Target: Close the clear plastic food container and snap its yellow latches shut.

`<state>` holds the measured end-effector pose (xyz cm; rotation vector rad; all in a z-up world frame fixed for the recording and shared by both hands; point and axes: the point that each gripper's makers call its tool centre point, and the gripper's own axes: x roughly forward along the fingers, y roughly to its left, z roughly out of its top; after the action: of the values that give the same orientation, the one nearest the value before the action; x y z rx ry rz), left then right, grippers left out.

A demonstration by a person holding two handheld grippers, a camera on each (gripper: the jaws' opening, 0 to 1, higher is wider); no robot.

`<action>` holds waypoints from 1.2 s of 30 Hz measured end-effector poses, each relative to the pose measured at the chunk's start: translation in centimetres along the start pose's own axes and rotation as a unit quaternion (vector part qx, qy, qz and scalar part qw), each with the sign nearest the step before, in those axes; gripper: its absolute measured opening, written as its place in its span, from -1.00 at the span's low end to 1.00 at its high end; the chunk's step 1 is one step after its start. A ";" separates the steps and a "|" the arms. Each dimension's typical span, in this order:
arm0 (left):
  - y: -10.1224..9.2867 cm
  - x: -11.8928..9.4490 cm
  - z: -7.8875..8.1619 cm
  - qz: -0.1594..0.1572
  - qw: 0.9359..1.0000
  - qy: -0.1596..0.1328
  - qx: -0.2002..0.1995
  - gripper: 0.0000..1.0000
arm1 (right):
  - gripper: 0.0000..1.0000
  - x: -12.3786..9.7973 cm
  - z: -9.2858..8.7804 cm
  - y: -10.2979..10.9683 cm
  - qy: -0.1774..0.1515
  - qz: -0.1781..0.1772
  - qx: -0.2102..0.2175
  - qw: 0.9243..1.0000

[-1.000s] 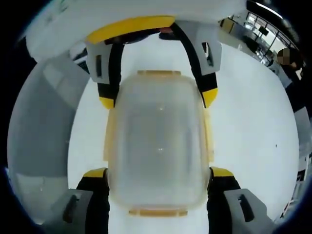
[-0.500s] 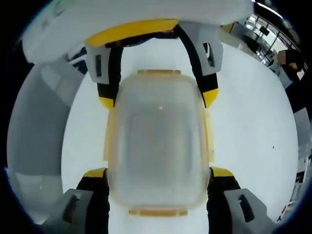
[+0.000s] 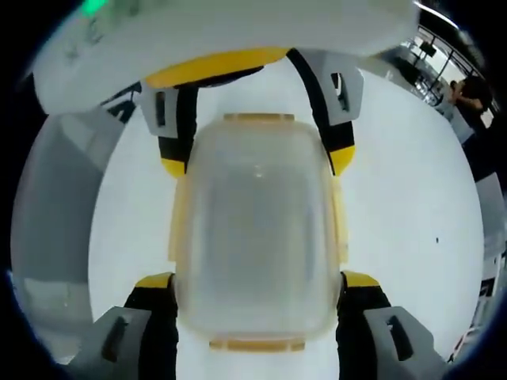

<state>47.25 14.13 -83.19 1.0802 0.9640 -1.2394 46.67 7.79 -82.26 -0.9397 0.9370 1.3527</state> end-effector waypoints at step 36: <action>3.1 0.3 0.4 0.001 1.000 0.001 0.008 0.79 | 0.67 -0.2 -0.3 -3.0 -0.004 -0.002 0.006 1.000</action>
<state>50.36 13.74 -83.11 1.0956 0.9555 -1.2467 49.64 7.45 -82.20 -0.9265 0.9364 1.3437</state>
